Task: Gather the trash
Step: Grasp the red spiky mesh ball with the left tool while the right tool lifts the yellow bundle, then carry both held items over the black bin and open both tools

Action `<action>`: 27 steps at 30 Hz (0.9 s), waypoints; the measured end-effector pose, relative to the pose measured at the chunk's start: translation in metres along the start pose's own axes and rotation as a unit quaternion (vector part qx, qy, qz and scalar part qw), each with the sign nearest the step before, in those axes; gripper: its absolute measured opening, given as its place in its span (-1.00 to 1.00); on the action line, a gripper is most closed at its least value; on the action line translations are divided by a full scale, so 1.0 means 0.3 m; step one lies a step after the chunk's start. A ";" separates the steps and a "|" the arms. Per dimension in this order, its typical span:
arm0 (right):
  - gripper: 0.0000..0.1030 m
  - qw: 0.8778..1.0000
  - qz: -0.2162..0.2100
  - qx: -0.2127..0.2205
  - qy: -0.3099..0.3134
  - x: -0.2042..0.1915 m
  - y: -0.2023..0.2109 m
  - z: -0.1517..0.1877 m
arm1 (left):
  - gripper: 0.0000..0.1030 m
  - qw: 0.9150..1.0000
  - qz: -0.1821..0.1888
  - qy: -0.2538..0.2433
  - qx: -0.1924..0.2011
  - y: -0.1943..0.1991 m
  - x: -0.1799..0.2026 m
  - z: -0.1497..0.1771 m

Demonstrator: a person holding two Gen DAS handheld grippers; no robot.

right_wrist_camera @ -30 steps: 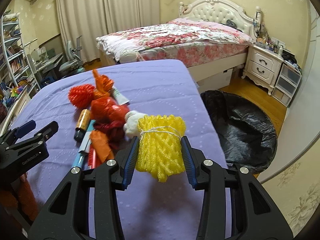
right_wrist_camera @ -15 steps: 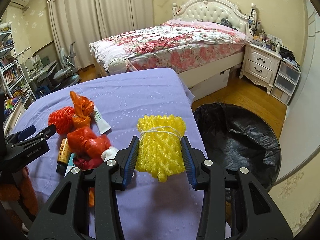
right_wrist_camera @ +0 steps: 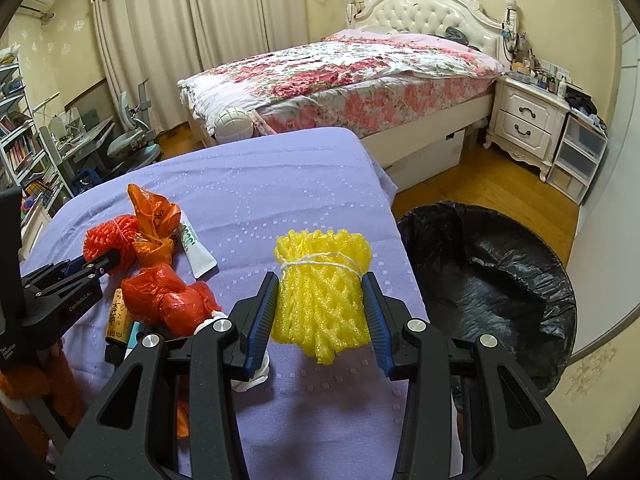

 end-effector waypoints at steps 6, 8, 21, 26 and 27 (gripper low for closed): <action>-0.20 1.000 0.000 -0.001 -0.002 0.008 -0.004 0.001 | -0.44 1.000 -0.003 0.009 0.013 0.045 -0.014 -0.003; -0.20 1.000 0.006 0.005 -0.004 0.030 0.007 -0.007 | -0.44 1.000 0.000 0.015 0.021 0.072 -0.015 -0.009; -0.20 0.994 0.085 0.038 -0.059 0.349 0.122 -0.040 | -0.44 0.995 0.067 -0.005 0.074 0.225 0.200 -0.126; -0.20 0.991 0.106 0.044 -0.074 0.430 0.148 -0.033 | -0.44 0.992 0.099 -0.028 0.079 0.232 0.350 -0.143; -0.20 0.990 0.110 0.045 -0.075 0.442 0.152 -0.030 | -0.44 0.991 0.103 -0.035 0.081 0.229 0.384 -0.145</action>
Point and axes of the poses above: each gripper's, at about its wrist camera, not at the fingertips, and y roughly against the way its jaws point, x to its right, z to its underside, the point moved 9 cm from there along -y, roughly the way its jaws point, and after that the axes turned 3 degrees about -y, right-handed, at the moved point
